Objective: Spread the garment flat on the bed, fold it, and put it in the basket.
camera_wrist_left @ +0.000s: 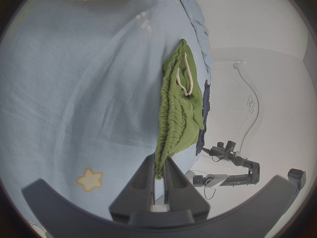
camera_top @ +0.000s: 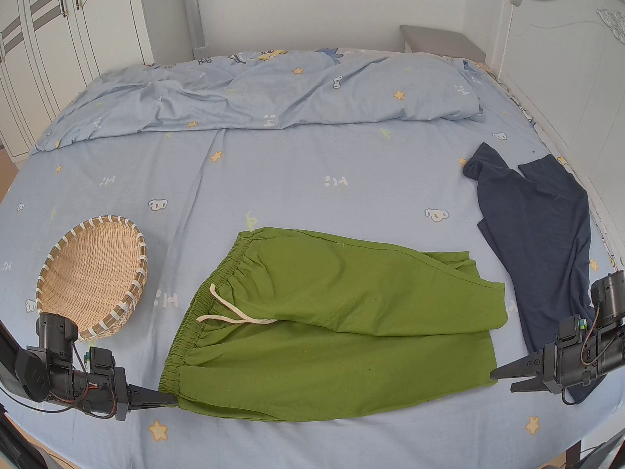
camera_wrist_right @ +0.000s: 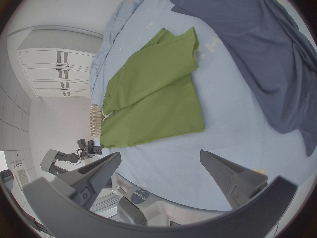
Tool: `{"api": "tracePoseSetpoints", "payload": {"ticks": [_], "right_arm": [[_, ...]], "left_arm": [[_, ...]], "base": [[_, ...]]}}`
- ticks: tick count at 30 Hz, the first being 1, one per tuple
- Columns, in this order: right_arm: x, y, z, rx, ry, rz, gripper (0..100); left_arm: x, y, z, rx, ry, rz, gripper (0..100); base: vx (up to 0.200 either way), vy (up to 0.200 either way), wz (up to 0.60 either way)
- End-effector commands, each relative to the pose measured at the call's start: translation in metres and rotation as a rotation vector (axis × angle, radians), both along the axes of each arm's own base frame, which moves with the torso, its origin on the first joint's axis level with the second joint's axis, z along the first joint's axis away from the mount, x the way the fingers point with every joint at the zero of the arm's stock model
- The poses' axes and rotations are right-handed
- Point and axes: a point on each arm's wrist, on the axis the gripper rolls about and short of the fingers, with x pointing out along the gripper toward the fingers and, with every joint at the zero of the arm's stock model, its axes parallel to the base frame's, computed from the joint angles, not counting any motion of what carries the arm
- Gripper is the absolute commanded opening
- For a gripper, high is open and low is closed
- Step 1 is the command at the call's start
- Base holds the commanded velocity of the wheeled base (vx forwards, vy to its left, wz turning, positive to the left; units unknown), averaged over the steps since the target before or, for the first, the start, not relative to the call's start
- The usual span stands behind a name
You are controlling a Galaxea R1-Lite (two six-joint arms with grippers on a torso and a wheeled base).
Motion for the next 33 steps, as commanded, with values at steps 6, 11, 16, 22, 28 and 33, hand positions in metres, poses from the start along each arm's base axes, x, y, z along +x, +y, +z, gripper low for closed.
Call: {"api": "tracePoseSetpoints", "payload": {"ticks": [6, 11, 16, 22, 28, 33], "right_arm": [[0.030, -0.023, -0.052, 0.058, 0.095, 0.046, 100], [0.036, -0.023, -0.055, 0.097, 0.037, 0.069, 100], [0.043, -0.021, -0.065, 0.099, 0.074, 0.078, 100], [0.046, -0.019, -0.068, 0.099, 0.071, 0.086, 100], [0.054, -0.010, -0.071, 0.098, 0.068, 0.126, 100], [0.057, -0.006, -0.071, 0.096, 0.064, 0.142, 100]], "left_arm": [[0.000, 0.004, 0.001, 0.008, -0.009, 0.012, 0], [0.001, 0.003, 0.001, 0.007, -0.012, 0.009, 0], [0.002, 0.003, 0.002, 0.009, -0.018, 0.006, 0], [0.003, 0.003, 0.002, 0.009, -0.020, 0.003, 0], [0.004, 0.003, 0.002, 0.010, -0.026, 0.003, 0], [0.004, 0.003, 0.003, 0.010, -0.024, 0.005, 0]], "base": [[0.000, 0.000, 0.00], [0.000, 0.000, 0.00], [0.000, 0.000, 0.00], [0.000, 0.000, 0.00], [0.000, 0.000, 0.00], [0.000, 0.000, 0.00]]}}
